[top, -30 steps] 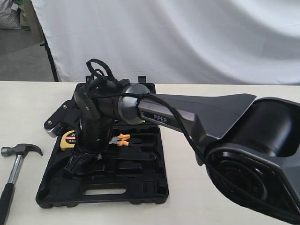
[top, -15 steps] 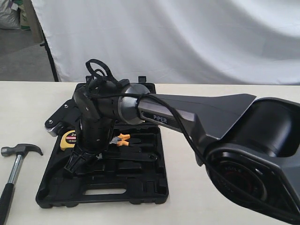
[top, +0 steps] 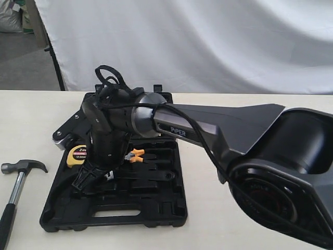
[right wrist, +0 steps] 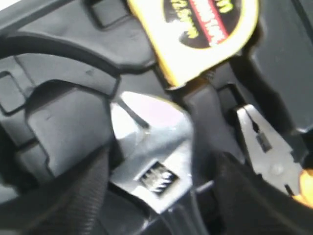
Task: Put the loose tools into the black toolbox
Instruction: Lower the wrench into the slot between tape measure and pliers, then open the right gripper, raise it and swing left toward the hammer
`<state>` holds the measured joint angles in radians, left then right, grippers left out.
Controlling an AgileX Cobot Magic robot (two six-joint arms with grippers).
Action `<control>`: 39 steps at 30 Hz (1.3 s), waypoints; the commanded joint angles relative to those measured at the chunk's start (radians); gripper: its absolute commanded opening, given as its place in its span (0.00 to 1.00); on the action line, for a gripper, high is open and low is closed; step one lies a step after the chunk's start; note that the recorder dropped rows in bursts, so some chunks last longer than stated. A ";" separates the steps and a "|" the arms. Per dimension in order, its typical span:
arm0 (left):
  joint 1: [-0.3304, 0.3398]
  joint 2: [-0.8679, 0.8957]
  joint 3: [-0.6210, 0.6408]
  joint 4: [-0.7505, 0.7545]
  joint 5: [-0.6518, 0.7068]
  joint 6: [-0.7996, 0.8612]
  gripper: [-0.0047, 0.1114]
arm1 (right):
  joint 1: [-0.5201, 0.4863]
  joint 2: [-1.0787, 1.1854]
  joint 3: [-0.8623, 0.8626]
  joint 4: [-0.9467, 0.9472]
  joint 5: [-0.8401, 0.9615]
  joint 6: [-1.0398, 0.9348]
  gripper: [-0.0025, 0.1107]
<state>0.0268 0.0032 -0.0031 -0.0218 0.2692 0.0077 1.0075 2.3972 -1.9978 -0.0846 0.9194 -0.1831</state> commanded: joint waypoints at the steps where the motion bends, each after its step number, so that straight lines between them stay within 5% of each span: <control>1: 0.004 -0.003 0.003 -0.009 0.000 -0.008 0.05 | -0.002 -0.033 0.000 0.013 0.040 0.004 0.69; 9: 0.004 -0.003 0.003 -0.009 0.000 -0.008 0.05 | -0.009 -0.146 0.000 -0.015 0.006 0.000 0.74; 12: 0.004 -0.003 0.003 -0.009 0.000 -0.008 0.05 | -0.022 -0.179 0.000 -0.010 0.001 -0.005 0.58; 17: 0.004 -0.003 0.003 -0.009 0.000 -0.008 0.05 | -0.053 -0.146 0.001 0.035 0.001 -0.005 0.04; 28: 0.004 -0.003 0.003 -0.009 0.000 -0.008 0.05 | -0.057 0.081 0.001 0.098 0.069 -0.022 0.03; 39: 0.004 -0.003 0.003 -0.009 0.000 -0.008 0.05 | -0.058 -0.069 -0.001 0.100 0.017 -0.013 0.03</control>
<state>0.0268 0.0032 -0.0031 -0.0218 0.2692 0.0077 0.9532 2.3816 -2.0022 0.0076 0.9605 -0.1965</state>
